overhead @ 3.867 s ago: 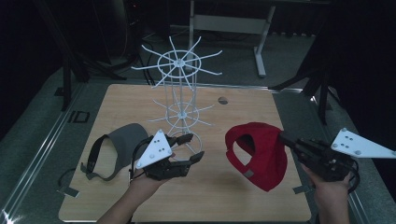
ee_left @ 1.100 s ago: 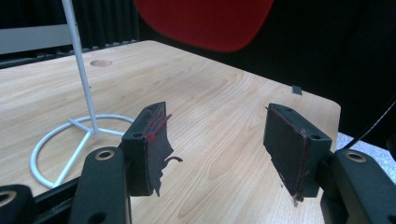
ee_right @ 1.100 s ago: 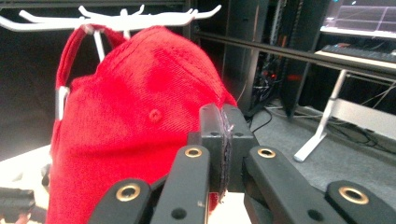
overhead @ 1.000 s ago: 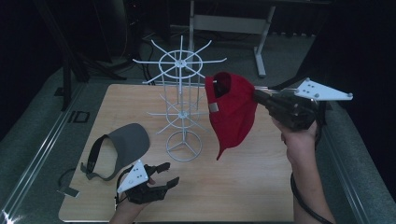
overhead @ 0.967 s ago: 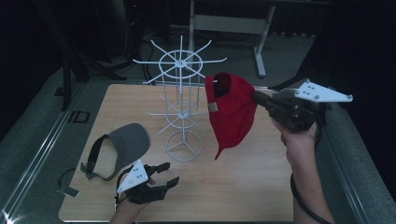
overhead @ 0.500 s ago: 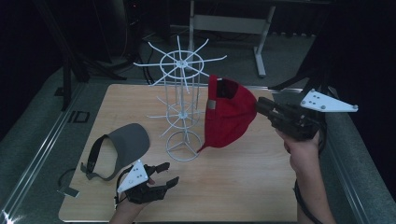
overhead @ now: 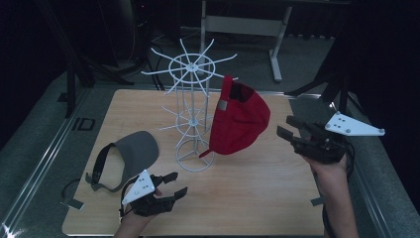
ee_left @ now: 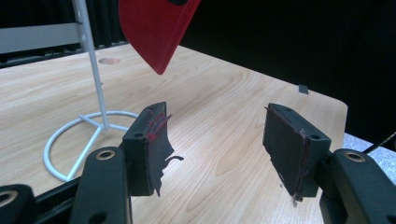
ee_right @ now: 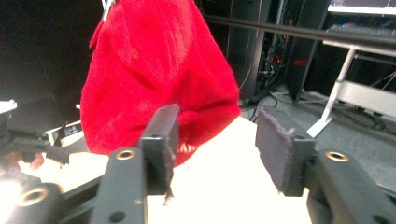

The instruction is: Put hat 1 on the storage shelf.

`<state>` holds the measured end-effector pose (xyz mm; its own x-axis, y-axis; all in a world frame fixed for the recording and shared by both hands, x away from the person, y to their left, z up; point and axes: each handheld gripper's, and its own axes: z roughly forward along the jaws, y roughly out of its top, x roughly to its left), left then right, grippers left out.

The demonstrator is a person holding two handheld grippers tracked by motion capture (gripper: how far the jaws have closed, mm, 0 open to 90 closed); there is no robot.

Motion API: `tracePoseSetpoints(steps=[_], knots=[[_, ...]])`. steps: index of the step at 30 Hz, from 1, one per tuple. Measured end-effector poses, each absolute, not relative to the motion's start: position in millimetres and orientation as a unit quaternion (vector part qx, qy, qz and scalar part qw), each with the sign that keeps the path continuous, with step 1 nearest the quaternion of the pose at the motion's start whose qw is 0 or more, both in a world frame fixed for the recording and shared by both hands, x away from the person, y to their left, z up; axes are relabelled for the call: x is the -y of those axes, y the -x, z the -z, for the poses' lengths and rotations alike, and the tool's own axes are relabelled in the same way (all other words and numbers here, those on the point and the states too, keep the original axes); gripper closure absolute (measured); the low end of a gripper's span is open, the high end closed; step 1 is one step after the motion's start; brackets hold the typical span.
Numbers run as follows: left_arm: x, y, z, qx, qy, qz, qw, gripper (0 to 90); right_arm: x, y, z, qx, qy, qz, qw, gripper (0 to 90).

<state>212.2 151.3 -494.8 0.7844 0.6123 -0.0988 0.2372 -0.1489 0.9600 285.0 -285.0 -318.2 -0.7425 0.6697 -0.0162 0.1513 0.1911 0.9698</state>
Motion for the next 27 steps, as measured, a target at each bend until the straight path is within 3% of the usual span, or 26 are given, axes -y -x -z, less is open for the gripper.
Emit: tracePoseSetpoints(steps=[13,27], knots=[[-153,-212,497,-0.29,-0.743,-0.164,0.58,40.9,310,-286,363,-0.727,-0.332,-0.56,0.218,21.4],[-159,-211,502,-0.291,-0.743,-0.167,0.578,40.9,332,-287,444,-0.73,-0.386,-0.518,0.224,17.2]])
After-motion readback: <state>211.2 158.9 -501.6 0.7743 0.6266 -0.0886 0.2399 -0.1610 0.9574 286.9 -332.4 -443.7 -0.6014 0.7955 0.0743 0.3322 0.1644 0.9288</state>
